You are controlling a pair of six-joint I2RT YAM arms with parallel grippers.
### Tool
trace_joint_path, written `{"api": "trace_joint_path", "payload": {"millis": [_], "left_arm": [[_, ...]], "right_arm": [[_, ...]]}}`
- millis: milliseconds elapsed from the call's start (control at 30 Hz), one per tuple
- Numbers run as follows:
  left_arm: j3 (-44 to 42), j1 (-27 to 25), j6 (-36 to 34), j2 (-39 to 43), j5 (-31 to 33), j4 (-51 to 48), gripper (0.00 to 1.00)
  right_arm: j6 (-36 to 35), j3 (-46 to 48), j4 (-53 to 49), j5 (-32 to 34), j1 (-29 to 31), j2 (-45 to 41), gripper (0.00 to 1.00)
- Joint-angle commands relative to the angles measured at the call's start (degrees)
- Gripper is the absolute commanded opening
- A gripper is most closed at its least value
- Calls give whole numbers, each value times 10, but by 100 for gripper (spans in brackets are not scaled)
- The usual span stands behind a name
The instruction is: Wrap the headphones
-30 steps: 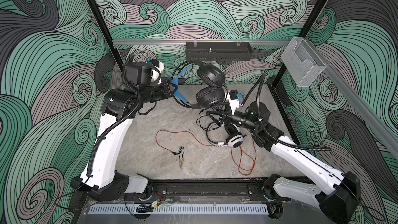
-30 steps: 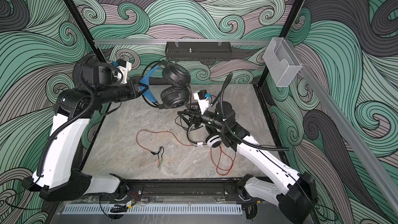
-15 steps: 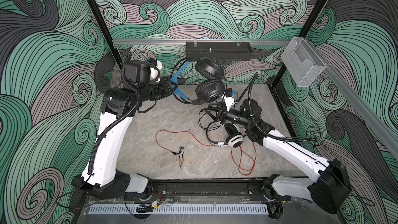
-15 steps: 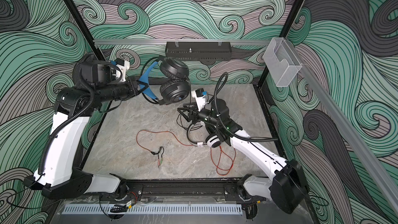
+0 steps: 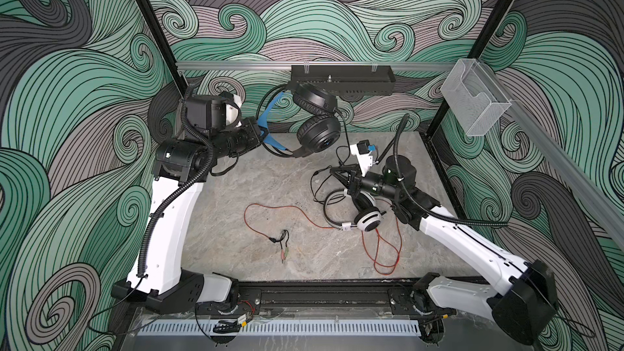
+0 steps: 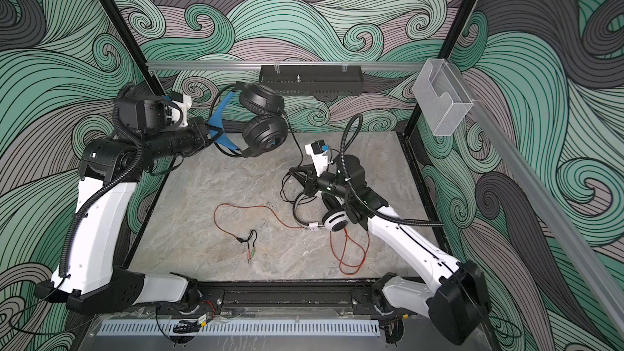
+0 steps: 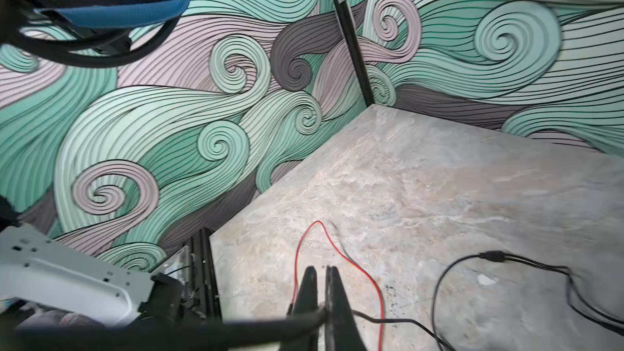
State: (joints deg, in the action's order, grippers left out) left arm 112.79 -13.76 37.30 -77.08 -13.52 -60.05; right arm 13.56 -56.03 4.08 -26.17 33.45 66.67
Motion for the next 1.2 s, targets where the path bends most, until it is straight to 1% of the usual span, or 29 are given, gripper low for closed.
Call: {"api": "trace_joint_path", "payload": {"millis": [0,67,133,200,233,300,400,467,567,667,800,867,933,1067,1167], "left_arm": [[-24,11,0,35,59,29,0],[-55,14,-11,51,97,27,0],[-94,15,-19,69,131,32,0],[-137,16,-25,88,160,37,0],[-161,15,-30,103,172,44,0],[-211,16,-36,122,201,51,0],[-268,15,-68,145,241,55,0],[-289,9,-103,150,266,46,0],[-302,-14,-155,148,295,30,0],[-295,-58,-205,136,305,17,0],[-299,-126,-259,128,300,7,0],[-308,-152,-281,130,281,6,0],[-319,-175,-297,134,266,10,0],[-337,-206,-319,140,222,14,0],[-348,-223,-321,144,195,20,0]], "right_arm": [[-132,-68,-194,111,0,-39,0],[-184,-106,-275,180,0,-52,0],[-229,-143,-331,219,1,-59,0],[-266,-177,-376,263,12,-61,0],[-293,-195,-399,298,25,-61,0],[-324,-218,-426,344,45,-59,0],[-375,-257,-461,421,92,-48,0],[-415,-287,-478,473,139,-31,0],[-480,-331,-484,527,214,5,0],[-518,-384,-485,544,263,54,0],[-489,-475,-517,507,268,130,0],[-475,-517,-539,491,268,167,0],[-468,-545,-560,491,267,199,0],[-457,-562,-592,488,268,238,0],[-442,-560,-608,484,267,249,0]]}}
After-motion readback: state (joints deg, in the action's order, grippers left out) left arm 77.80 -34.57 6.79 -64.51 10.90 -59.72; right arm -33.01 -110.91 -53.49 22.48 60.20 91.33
